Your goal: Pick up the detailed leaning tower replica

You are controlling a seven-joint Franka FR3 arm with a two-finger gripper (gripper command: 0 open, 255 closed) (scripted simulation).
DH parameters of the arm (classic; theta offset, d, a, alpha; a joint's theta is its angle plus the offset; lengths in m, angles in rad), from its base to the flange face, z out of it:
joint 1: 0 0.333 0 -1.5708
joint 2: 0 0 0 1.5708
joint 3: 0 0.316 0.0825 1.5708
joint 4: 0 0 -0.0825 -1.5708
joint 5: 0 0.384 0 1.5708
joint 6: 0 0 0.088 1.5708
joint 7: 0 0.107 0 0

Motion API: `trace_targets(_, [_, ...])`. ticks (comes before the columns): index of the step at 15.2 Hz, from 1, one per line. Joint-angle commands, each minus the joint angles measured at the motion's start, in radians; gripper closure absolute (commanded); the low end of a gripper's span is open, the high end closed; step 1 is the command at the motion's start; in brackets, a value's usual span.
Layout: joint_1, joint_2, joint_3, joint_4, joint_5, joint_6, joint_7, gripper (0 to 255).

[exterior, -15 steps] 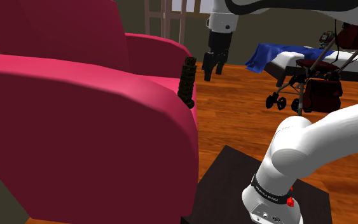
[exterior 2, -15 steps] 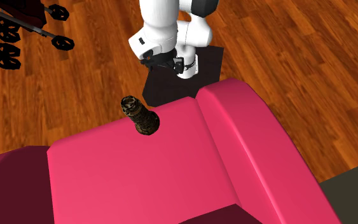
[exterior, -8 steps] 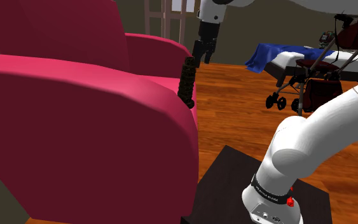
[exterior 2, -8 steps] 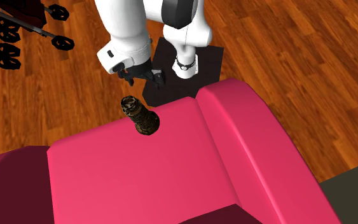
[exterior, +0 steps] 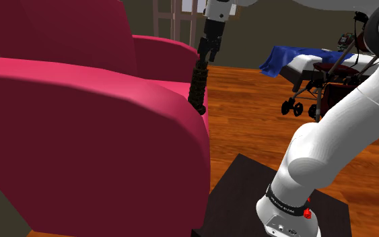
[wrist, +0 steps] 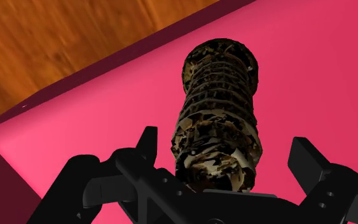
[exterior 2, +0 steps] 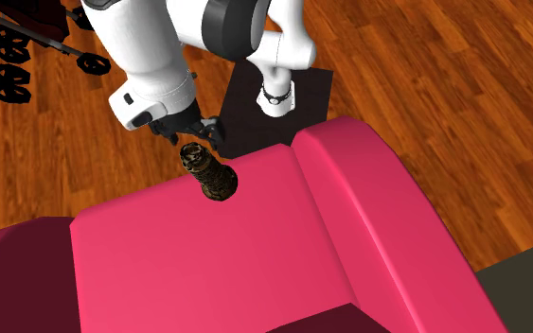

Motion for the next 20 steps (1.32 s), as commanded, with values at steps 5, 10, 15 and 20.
trace_targets(5, [-0.002,-0.015,-0.002,-0.089,-0.003,0.075,-0.001,0])
trace_targets(10, [-0.002,-0.015,-0.002,-0.087,-0.003,0.074,-0.001,255])
trace_targets(15, [-0.003,-0.014,-0.003,-0.087,-0.003,0.073,-0.001,255])
trace_targets(20, [-0.001,-0.004,-0.001,-0.025,-0.001,0.022,-0.001,255])
